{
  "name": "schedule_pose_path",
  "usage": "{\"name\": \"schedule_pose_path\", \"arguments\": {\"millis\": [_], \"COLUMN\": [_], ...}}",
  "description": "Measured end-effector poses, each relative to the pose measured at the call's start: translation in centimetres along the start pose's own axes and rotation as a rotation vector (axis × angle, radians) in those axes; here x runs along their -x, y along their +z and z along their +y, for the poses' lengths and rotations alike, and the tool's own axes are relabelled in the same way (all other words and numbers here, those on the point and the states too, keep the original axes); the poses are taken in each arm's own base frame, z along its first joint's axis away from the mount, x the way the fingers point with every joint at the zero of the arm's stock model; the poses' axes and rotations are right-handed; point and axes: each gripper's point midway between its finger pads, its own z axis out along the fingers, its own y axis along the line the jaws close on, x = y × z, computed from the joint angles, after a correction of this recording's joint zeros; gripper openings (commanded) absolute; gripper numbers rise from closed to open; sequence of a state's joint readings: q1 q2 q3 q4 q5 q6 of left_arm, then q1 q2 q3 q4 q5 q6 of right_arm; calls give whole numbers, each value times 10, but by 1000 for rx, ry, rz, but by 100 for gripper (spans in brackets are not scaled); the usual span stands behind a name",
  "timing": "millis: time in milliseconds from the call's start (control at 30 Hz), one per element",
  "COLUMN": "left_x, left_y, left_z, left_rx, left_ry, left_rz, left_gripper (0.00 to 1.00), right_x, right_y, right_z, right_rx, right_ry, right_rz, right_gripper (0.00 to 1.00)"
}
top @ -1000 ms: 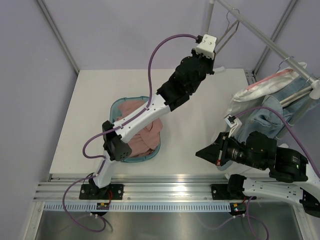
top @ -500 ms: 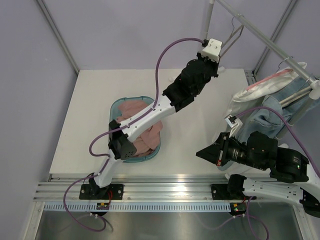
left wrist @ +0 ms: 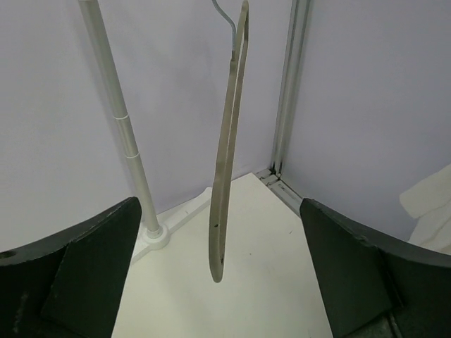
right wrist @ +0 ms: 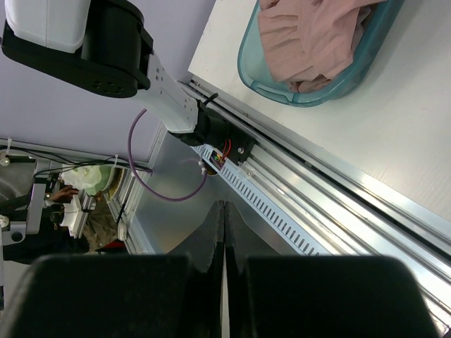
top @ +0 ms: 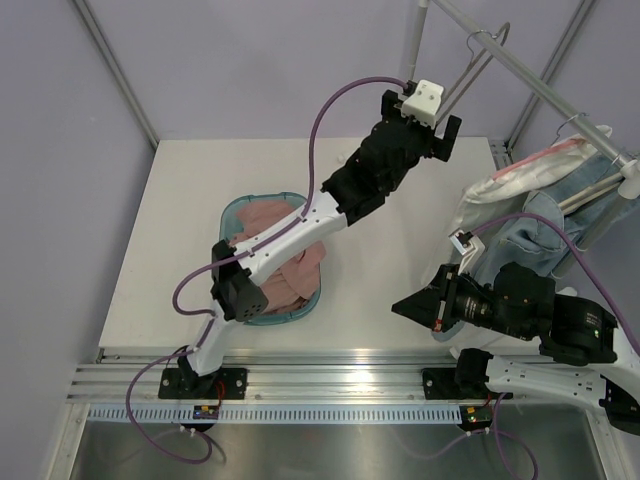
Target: Remove the skirt from the hanger
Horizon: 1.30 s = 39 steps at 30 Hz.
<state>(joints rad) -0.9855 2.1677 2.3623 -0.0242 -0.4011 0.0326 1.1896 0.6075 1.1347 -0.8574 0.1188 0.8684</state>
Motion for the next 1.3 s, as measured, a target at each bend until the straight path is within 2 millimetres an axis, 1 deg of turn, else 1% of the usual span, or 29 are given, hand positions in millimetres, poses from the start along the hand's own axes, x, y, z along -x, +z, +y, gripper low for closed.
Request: {"name": "schedule_pose_path", "arguments": {"millis": [100, 200, 267, 367, 400, 467, 500, 533, 600, 633, 667, 733, 767, 833, 900, 967, 1000, 1033, 1100, 1300], "left_x": [16, 45, 71, 122, 138, 164, 172, 180, 183, 181, 174, 148, 131, 89, 39, -4, -19, -29, -36, -32], "left_y": [-8, -28, -48, -87, -101, -127, -136, -146, -154, -156, -154, -146, -141, -134, -133, -137, -140, -141, -144, -141], "left_z": [9, 22, 32, 42, 42, 38, 35, 26, 10, -1, -13, -41, -55, -79, -100, -111, -114, -115, -116, -116], "left_rx": [23, 41, 42, 3, -28, -107, -141, -203, -296, -349, -395, -477, -513, -569, -626, -665, -677, -684, -694, -695], "left_ry": [28, 44, 38, -3, -21, -60, -74, -95, -115, -120, -122, -109, -98, -74, -47, -27, -18, -12, -5, 20], "left_rz": [-9, -25, -41, -94, -113, -139, -149, -154, -142, -126, -102, -23, 19, 121, 246, 357, 396, 422, 447, 418], "left_gripper": [99, 99, 99, 97, 96, 94, 91, 90, 89, 89, 89, 91, 91, 93, 94, 95, 96, 96, 96, 97], "right_x": [0, 0, -4, -20, -27, -42, -49, -54, -64, -68, -71, -74, -74, -74, -74, -73, -72, -71, -69, -67], "right_y": [0, 0, 4, 19, 25, 38, 44, 48, 57, 60, 63, 68, 71, 74, 75, 74, 73, 72, 69, 66], "right_z": [0, -4, -13, -39, -51, -75, -85, -93, -107, -112, -115, -118, -117, -116, -114, -112, -111, -110, -108, -106], "right_rx": [-1, -12, -38, -121, -156, -227, -256, -276, -312, -324, -334, -340, -338, -326, -312, -298, -292, -284, -269, -253], "right_ry": [0, 7, 17, 28, 30, 32, 34, 35, 38, 43, 47, 56, 61, 69, 77, 83, 85, 87, 91, 100], "right_rz": [-1, -8, -10, 11, 20, 40, 48, 54, 65, 70, 75, 78, 77, 71, 63, 57, 52, 48, 37, 27], "right_gripper": [0, 0, 0, 0, 0, 0, 0, 0, 0, 0, 0, 0, 0, 0, 0, 0, 0, 0, 0, 0]}}
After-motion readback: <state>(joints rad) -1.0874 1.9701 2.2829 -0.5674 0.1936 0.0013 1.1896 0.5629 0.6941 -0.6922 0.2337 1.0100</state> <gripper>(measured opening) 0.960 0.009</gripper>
